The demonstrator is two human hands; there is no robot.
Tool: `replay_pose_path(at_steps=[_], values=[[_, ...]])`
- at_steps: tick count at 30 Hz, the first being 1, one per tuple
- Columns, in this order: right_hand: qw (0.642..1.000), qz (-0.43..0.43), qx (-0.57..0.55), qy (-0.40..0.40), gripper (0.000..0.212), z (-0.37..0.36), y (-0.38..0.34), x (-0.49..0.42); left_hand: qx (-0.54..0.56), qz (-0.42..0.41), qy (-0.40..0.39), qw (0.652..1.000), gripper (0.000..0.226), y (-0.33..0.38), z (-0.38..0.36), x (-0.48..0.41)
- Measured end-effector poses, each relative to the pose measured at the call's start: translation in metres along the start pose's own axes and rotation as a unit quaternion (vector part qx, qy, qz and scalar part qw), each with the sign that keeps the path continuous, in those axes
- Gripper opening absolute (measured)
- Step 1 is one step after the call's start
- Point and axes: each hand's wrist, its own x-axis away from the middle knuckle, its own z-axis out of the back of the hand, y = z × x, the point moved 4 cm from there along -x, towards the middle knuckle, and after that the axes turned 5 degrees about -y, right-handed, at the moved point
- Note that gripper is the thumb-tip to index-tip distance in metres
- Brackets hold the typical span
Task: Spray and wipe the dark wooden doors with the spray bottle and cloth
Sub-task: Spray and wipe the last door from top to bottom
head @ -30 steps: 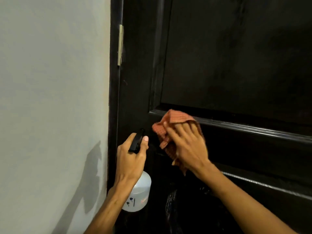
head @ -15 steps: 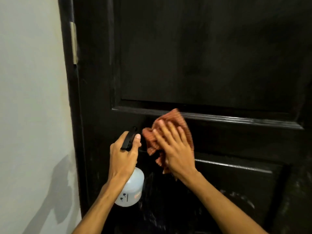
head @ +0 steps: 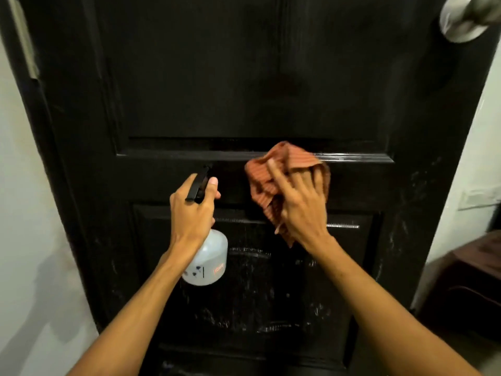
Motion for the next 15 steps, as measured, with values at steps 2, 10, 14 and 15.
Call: replay_pose_path(at_steps=[2,10,14,15], values=[[0.985,-0.151,-0.041,0.068,0.074,0.016,0.031,0.005,0.001,-0.005,-0.008,1.000,0.024,0.004,-0.007,0.002],[0.999,0.000,0.003,0.040,0.071,0.011,0.056,0.031,-0.015,-0.021,-0.032,0.999,0.023,0.014,-0.036,0.007],[0.950,-0.270,-0.080,0.133,0.067,0.033,0.092,0.042,-0.012,-0.031,-0.049,0.998,0.024,0.021,-0.056,0.009],[0.976,-0.188,-0.071,0.088,0.069,0.027,0.078,0.041,-0.012,-0.032,-0.053,0.998,0.024,0.024,-0.062,0.010]])
